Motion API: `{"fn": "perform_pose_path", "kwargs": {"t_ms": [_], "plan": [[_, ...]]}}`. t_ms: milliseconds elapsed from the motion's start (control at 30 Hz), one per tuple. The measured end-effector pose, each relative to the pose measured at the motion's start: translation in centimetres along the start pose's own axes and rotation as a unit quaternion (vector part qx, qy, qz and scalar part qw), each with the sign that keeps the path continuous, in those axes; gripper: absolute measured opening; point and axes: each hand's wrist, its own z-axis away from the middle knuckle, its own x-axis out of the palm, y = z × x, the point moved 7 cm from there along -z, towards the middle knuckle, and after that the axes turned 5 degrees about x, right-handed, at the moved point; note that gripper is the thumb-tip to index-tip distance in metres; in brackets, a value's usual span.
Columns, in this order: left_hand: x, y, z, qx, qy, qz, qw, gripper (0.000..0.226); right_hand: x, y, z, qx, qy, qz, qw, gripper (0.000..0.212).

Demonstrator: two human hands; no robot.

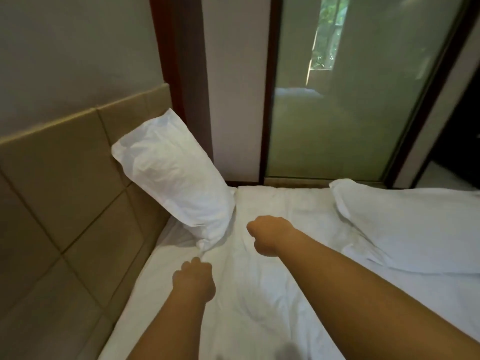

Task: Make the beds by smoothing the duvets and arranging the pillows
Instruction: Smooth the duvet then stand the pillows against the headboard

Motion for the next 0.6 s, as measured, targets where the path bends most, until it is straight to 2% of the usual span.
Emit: {"fn": "perform_pose_path", "kwargs": {"t_ms": [167, 267, 367, 600], "plan": [[1.7, 11.5, 0.4, 0.111, -0.022, 0.008, 0.994, 0.039, 5.1, 7.7, 5.4, 0.088, -0.053, -0.007, 0.995, 0.017], [2.0, 17.6, 1.7, 0.144, -0.018, -0.015, 0.989, 0.036, 7.2, 11.3, 8.3, 0.127, -0.048, -0.030, 0.990, 0.016], [2.2, 23.6, 3.7, 0.173, 0.012, -0.028, 0.984, 0.038, 8.7, 14.8, 10.8, 0.154, -0.024, -0.058, 0.986, 0.023], [3.3, 35.5, 8.7, 0.148, 0.029, 0.044, 0.988, 0.036, 13.3, 24.7, 19.2, 0.180, 0.013, -0.106, 0.978, 0.029]]}}
